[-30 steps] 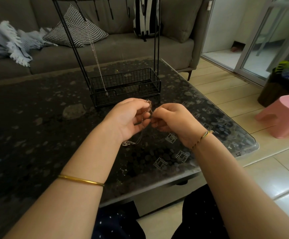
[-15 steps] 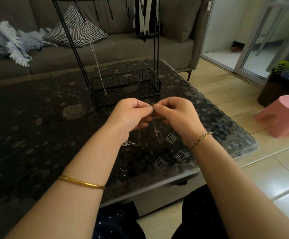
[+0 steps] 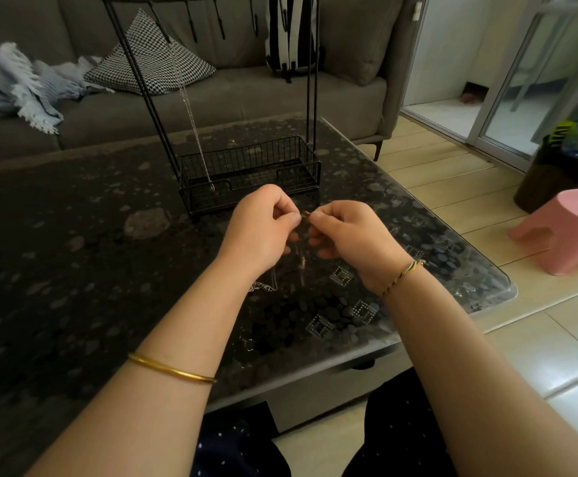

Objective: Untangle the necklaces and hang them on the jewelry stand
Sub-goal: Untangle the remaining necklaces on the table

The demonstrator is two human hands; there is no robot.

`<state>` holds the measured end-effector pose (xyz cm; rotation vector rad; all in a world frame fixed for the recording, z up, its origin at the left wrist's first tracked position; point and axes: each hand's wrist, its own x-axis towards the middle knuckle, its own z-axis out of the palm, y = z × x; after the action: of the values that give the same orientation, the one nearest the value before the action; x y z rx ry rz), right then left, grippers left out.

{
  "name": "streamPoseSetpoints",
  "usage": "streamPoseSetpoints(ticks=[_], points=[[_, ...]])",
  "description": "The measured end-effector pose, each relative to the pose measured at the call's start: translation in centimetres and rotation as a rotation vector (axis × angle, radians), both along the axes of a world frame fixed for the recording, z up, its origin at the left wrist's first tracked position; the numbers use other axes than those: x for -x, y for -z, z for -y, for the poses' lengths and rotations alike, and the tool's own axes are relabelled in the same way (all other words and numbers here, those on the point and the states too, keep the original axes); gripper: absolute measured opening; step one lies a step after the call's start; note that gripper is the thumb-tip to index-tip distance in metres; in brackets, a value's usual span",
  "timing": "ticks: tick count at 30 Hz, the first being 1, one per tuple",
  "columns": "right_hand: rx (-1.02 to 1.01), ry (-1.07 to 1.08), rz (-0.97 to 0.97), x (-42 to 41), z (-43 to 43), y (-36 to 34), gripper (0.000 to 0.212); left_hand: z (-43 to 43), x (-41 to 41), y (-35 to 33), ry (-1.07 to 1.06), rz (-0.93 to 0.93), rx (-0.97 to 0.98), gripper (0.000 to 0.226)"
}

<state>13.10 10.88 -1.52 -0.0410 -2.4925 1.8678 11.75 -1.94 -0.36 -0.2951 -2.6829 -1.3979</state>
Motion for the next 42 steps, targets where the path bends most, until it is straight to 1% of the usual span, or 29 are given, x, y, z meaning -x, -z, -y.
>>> streamPoseSetpoints(ticks=[5,9,12,14,16,18,21,23,25,29,31,33,35,38,42], points=[[0.05,0.058,0.008,0.12,-0.01,0.13,0.021,-0.18,0.03,0.12,0.042,0.077,0.042,0.016],[0.143,-0.022,0.133,0.03,-0.16,-0.07,0.021,-0.06,0.39,0.25,-0.035,-0.065,0.154,0.009],[0.179,-0.05,0.192,0.04,-0.31,-0.15,0.02,-0.04,0.36,0.31,-0.035,-0.11,0.19,0.005],[0.197,-0.008,0.173,0.09,-0.35,-0.18,0.021,-0.01,0.27,0.26,-0.013,-0.102,0.195,0.005],[0.191,0.048,0.115,0.2,-0.34,-0.07,0.02,-0.05,0.27,0.2,0.022,-0.07,0.206,0.007],[0.184,0.093,0.063,0.33,-0.31,0.15,0.019,-0.12,0.4,0.3,0.062,-0.013,0.171,0.013],[0.165,0.152,0.017,0.53,-0.47,0.41,0.019,-0.25,0.48,0.44,0.087,0.074,0.056,0.024],[0.151,0.157,0.002,0.57,-0.51,0.42,0.019,-0.21,0.52,0.43,0.085,0.087,0.04,0.022],[0.148,0.137,0.013,0.51,-0.44,0.36,0.02,-0.07,0.54,0.38,0.076,0.064,0.065,0.015],[0.168,0.064,0.059,0.34,-0.32,0.13,0.022,0.12,0.35,0.22,0.039,-0.07,0.215,0.012],[0.183,0.042,0.082,0.23,-0.29,-0.05,0.019,0.14,0.3,0.25,0.031,-0.106,0.239,0.01],[0.193,0.033,0.115,0.09,-0.29,-0.17,0.014,0.12,0.29,0.29,0.032,-0.105,0.239,0.009],[0.219,0.031,0.14,-0.01,-0.35,-0.21,0.014,0.16,0.37,0.28,0.041,-0.085,0.213,0.009],[0.287,0.023,0.165,-0.12,-0.44,-0.32,0.018,0.18,0.43,0.15,0.048,-0.066,0.144,0.01],[0.389,0.005,0.199,-0.21,-0.51,-0.56,0.012,0.08,0.38,0.04,0.029,-0.078,0.136,0.009]])
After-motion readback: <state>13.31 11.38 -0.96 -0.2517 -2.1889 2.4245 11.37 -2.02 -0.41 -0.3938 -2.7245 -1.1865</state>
